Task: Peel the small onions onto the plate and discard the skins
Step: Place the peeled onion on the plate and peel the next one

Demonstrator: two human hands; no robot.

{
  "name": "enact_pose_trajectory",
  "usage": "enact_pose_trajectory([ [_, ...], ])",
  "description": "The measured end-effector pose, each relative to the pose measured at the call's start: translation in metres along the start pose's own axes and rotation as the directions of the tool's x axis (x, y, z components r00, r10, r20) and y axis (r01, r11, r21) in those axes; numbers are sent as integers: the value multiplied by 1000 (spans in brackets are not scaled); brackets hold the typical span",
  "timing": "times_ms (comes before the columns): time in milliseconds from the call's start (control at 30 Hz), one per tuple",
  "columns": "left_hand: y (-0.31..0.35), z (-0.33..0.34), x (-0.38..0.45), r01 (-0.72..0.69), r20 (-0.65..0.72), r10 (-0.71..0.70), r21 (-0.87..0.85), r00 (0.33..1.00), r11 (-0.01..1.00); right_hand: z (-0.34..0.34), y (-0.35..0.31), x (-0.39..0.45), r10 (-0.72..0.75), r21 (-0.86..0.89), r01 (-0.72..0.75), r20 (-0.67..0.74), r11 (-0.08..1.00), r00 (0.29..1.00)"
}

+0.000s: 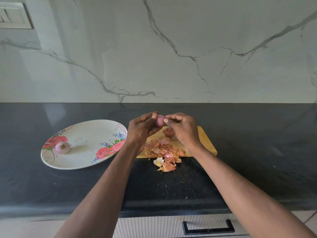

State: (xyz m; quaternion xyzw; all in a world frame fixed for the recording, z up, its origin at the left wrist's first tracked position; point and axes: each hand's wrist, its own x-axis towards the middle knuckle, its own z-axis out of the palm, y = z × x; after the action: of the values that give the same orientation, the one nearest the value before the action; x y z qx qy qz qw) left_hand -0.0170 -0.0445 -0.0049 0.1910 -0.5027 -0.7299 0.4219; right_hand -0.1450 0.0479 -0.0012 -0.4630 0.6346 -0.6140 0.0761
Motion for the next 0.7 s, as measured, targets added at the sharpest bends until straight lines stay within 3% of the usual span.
enact_pose_trajectory([
  [233,-5,1,-1,-104,39,100,125,994,987,3,-3,-4,44,4,-44,-41,999,998],
  [400,-7,2,-2,-121,43,116,151,992,981,9,2,-3,76,-112,-75,11,991,997],
  [700,-5,1,-2,-102,-21,107,162,994,982,12,3,-4,-44,-247,68,102,967,994],
])
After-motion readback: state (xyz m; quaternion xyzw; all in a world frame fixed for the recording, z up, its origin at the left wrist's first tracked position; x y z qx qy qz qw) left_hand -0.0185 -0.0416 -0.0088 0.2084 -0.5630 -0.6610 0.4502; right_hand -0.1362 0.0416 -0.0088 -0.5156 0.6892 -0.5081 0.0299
